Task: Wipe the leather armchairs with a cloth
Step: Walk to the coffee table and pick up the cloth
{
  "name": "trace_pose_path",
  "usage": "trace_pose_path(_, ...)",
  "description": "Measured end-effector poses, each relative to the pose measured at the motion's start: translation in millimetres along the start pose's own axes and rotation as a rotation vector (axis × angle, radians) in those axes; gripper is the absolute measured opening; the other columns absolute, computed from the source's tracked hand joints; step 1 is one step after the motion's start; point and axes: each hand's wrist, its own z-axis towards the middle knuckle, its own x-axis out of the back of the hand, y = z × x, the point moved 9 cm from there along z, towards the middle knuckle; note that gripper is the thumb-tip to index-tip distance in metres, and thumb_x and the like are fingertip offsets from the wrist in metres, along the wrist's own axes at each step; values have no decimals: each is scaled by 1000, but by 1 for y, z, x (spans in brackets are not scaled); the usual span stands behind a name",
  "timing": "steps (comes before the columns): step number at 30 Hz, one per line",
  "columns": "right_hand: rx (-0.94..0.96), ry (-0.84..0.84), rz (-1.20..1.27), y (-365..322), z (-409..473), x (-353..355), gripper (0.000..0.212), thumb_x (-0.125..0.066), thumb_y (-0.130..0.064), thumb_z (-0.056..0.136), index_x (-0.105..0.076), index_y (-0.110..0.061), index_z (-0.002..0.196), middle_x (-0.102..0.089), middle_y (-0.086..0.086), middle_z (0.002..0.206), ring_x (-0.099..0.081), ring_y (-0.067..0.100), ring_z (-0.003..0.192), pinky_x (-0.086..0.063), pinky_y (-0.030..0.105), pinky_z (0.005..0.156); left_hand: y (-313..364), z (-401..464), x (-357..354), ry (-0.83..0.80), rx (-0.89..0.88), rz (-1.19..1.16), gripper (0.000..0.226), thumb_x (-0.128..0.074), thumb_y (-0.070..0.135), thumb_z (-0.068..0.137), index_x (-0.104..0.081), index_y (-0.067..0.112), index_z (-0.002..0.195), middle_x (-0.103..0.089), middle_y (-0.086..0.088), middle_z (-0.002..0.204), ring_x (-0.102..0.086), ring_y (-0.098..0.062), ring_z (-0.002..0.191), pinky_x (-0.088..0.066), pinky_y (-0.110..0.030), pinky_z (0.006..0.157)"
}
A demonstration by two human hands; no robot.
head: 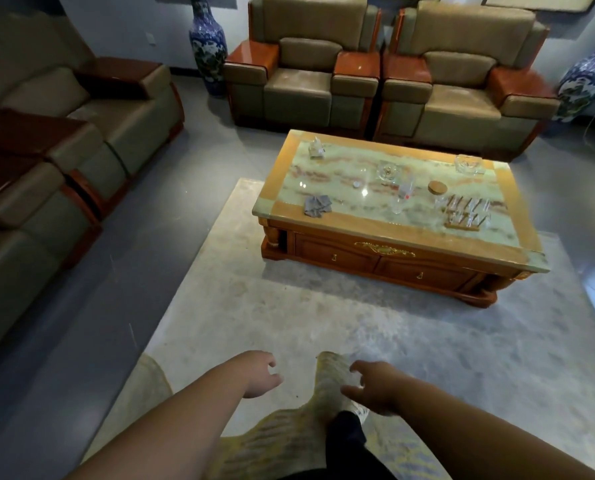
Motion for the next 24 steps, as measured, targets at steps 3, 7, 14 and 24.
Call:
trace_pose_path(3,-9,11,14,4,35,29,79,-52,-77,89,-43,-30,153,-58,3,146,-56,25,133,-46,34,107,3,26,30,7,-2,-3,64,-52,59,104,-45,25,157,-52,-3,156,-55,-26,136,-47,-37,106)
trace_pose_path(7,3,-22,20,11,88,77,82,-50,-81,86,-45,-30,150,-62,3,141,-60,26,127,-49,36,103,13,66,82,30,34,-6,63,-52,59,103,-46,26,157,-52,-3,157,-55,-26,137,-46,-39,111)
trace_pose_path(14,5,-7,31,27,181,207,78,-53,-80,87,-46,-32,149,-62,2,139,-60,23,124,-49,39,103,49,118,197,83,104,0,61,-51,55,105,-45,25,158,-51,-4,158,-55,-26,138,-47,-39,112)
trace_pose_path(24,4,86,127,34,282,353,81,-55,-78,87,-49,-26,150,-58,4,146,-57,24,130,-47,39,106,100,191,335,158,25,82,61,-50,54,106,-43,27,160,-50,-5,160,-53,-27,140,-46,-40,113)
